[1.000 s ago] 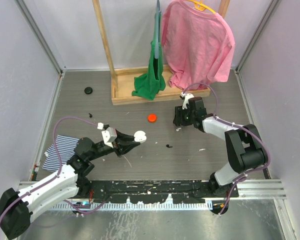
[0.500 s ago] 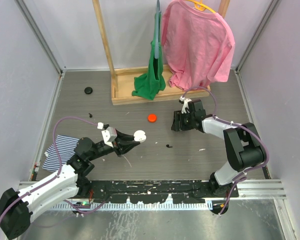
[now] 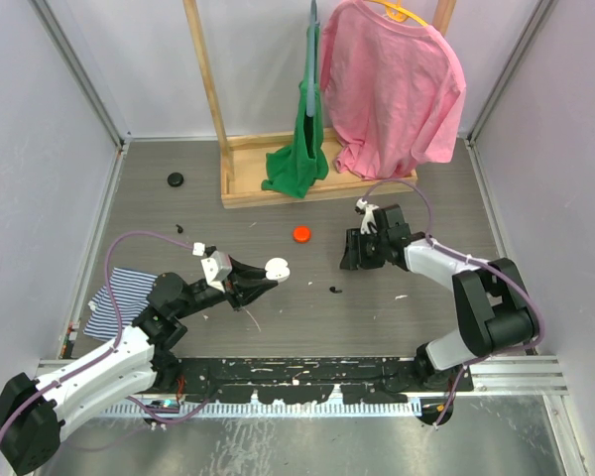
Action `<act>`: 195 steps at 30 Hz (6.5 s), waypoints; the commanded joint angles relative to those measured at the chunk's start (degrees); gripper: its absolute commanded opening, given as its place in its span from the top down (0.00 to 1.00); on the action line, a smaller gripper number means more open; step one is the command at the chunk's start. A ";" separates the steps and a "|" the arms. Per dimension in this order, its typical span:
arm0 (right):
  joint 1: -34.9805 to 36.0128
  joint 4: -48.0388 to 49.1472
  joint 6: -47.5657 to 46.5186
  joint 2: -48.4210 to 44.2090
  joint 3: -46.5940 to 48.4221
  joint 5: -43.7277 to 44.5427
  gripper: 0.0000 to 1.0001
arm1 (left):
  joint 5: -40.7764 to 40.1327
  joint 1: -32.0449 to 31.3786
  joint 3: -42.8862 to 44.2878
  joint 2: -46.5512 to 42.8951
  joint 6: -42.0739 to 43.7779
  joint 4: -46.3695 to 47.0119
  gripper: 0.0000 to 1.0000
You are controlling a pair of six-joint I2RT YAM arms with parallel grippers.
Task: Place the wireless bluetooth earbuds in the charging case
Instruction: Adjust the earbud at the center of the board.
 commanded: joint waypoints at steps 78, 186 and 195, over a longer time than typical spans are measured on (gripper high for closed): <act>14.92 -7.71 -0.16 9.09 13.29 44.28 0.83 | -2.59 0.15 1.69 0.17 -0.87 0.21 0.94; 42.44 -33.81 7.96 43.70 40.19 70.41 0.81 | -16.55 0.23 -3.23 -13.57 -1.18 -1.65 0.95; 43.43 -34.19 7.58 43.10 41.36 68.80 0.75 | -16.56 0.20 -3.24 -13.86 -1.29 -1.75 0.95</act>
